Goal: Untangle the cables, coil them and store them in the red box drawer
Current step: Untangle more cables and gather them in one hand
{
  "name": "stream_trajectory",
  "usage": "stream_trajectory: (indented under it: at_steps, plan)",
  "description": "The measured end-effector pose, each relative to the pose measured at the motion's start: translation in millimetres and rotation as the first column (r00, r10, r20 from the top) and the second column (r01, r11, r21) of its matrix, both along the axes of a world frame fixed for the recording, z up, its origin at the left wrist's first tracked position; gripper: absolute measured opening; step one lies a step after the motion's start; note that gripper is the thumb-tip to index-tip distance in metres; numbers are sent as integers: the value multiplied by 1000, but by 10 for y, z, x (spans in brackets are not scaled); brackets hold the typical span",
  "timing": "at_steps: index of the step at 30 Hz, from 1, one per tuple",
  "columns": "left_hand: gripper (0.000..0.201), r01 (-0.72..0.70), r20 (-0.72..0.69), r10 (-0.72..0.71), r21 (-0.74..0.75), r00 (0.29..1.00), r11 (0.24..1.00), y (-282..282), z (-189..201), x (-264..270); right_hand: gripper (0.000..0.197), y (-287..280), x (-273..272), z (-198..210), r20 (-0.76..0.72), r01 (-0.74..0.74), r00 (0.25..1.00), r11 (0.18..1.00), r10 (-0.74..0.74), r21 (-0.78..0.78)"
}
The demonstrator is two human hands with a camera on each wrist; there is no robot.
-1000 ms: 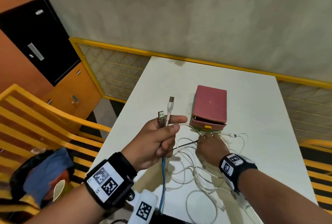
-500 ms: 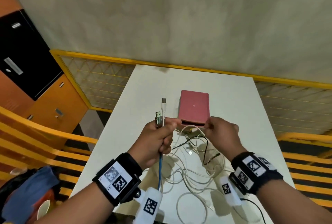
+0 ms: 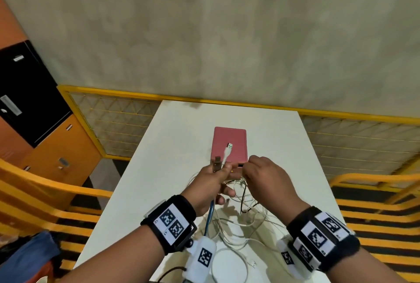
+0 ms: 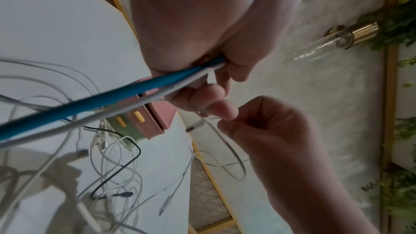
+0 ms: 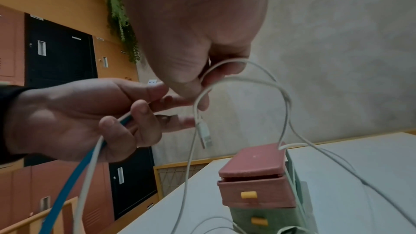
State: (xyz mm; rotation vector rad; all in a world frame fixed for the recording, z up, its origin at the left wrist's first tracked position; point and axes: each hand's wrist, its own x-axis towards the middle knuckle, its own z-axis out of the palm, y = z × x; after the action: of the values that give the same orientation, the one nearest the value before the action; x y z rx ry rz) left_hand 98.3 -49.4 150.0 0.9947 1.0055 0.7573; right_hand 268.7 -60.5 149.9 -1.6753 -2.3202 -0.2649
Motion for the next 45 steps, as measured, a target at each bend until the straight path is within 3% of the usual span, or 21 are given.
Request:
stream_trajectory:
  at_steps: [8, 11, 15, 19, 23, 27, 30, 32, 35, 36, 37, 38, 39, 40, 41, 42, 45]
  plan:
    - [26, 20, -297, 16, 116, 955, 993, -38, -63, 70, 25, -155, -4, 19, -136, -24, 990, 998, 31, 56]
    - [29, -40, -192, 52, 68, 980, 997, -67, -91, 106, 22, -160, -4, 65, -284, 27, 959, 997, -8, 66]
    - [26, -180, 31, 185, -115, 982, 977, -116, -44, 220, 20, -209, -59, 63, -458, 48, 889, 997, -13, 66]
    - [27, -187, 228, 249, -263, 941, 946, -117, -16, 293, 19, -216, -128, 44, -615, 83, 787, 996, -48, 28]
    - [17, -184, 305, 278, -301, 911, 936, -120, -3, 319, 16, -335, -234, 57, -708, 2, 706, 1000, 11, 18]
    - [21, -154, 394, 272, -305, 878, 940, -152, -7, 326, 15, -388, -272, 49, -766, -67, 639, 997, 72, 38]
    - [46, -145, 394, 241, -257, 887, 955, -153, -22, 298, 14, -384, -254, 17, -757, -87, 649, 996, 78, 27]
    - [43, -187, 361, 239, -174, 901, 967, -118, 10, 263, 15, -422, -244, 8, -742, -110, 665, 994, 82, 11]
    - [37, -312, 342, 319, -78, 884, 947, -19, 129, 143, 7, -498, -176, 61, -789, -30, 613, 999, 44, 32]
    - [37, -347, 364, 345, -63, 865, 936, 19, 171, 88, 14, -498, -135, 62, -829, 31, 558, 999, -33, -19]
    - [38, -376, 387, 366, -55, 846, 925, 51, 204, 39, 22, -487, -94, 49, -880, 61, 446, 986, -165, -155]
    - [38, -396, 406, 380, -49, 831, 917, 73, 230, -6, 30, -475, -69, 38, -897, 15, 282, 936, -342, -352]
    - [39, -405, 417, 382, -36, 825, 914, 84, 257, -34, 39, -454, -69, 14, -838, -118, 118, 830, -533, -545]
    - [40, -400, 433, 370, -23, 822, 916, 77, 278, -48, 48, -449, -95, -14, -721, -284, 0, 691, -693, -664]
    - [40, -381, 450, 344, -10, 824, 925, 52, 302, -45, 56, -444, -127, -59, -614, -426, -66, 579, -786, -695]
    - [41, -354, 464, 314, -2, 828, 935, 23, 305, -34, 59, -427, -161, -101, -555, -519, -114, 526, -824, -674]
    - [39, -255, 443, 226, 7, 868, 967, -107, 250, -11, 45, -297, -259, -77, -514, -635, -316, 580, -798, -510]
